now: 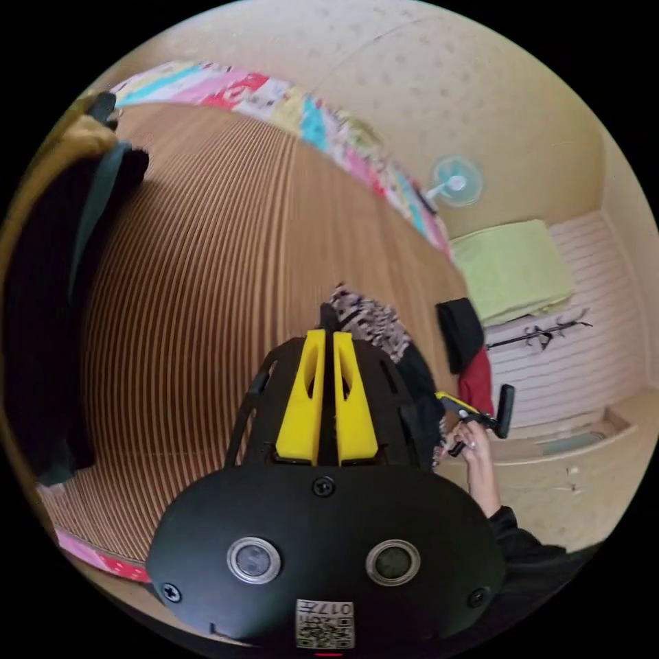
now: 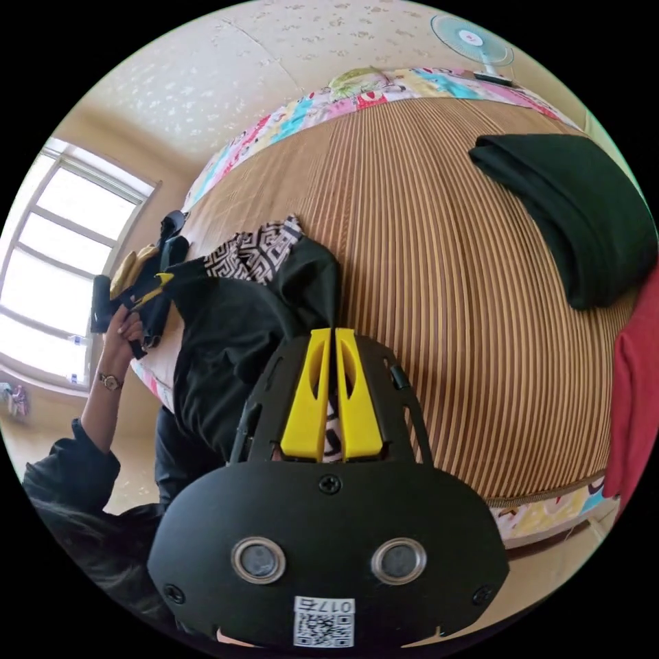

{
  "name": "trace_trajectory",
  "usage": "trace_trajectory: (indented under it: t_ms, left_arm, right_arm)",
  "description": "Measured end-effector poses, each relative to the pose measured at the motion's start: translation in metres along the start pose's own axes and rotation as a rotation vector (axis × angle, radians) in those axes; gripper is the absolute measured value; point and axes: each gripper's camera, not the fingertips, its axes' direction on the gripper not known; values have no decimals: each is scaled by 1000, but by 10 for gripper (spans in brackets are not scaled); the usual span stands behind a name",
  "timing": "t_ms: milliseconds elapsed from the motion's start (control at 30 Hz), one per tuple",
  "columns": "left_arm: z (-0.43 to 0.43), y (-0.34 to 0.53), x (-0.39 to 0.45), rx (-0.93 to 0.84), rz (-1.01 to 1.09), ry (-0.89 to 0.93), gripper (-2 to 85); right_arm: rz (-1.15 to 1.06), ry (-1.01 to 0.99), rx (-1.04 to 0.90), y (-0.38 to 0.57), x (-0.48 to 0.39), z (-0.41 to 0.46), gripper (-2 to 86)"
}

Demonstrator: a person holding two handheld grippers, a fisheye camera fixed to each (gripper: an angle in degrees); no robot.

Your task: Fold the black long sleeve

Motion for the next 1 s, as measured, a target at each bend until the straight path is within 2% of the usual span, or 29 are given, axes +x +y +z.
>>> trace_trajectory:
  t_ms: [100, 200, 300, 400, 467, 533, 600, 667, 733, 867, 933, 1000]
  left_arm:
    - [-90, 36, 45, 137, 183, 126, -4]
    - [-180, 77, 74, 270, 285, 238, -6]
    - [-270, 120, 93, 364, 422, 463, -6]
    - [-356, 169, 108, 474, 594, 686, -6]
    - [-416, 204, 113, 578, 671, 874, -6]
    - [-455, 225, 118, 635, 724, 941, -6]
    - [-484, 235, 128, 621, 741, 870, -6]
    - [-503, 239, 145, 587, 730, 655, -6]
    - [-508, 246, 158, 589, 742, 594, -6]
    - [-515, 263, 171, 649, 695, 485, -6]
    - [-515, 267, 167, 680, 672, 477, -6]
    - [-515, 270, 161, 702, 650, 506, -6]
  right_arm:
    - [-61, -33, 144, 38, -19, -57, 14]
    - [-101, -190, 357, 88, -39, -138, 10]
    - [-195, -348, 552, 147, -59, -223, 9]
    - [-336, -489, 780, 214, -81, -309, 10]
    - [-498, -667, 957, 267, -99, -372, 12]
    - [-665, -757, 1068, 303, -118, -413, 13]
    - [-711, -682, 1117, 326, -140, -446, 13]
    - [-610, -344, 1044, 326, -173, -470, 13]
    - [-503, -179, 1004, 318, -188, -473, 12]
    - [-470, -120, 1024, 322, -209, -467, 11]
    - [-436, -76, 1018, 321, -210, -458, 10]
    - [-418, -126, 1020, 322, -205, -448, 10]
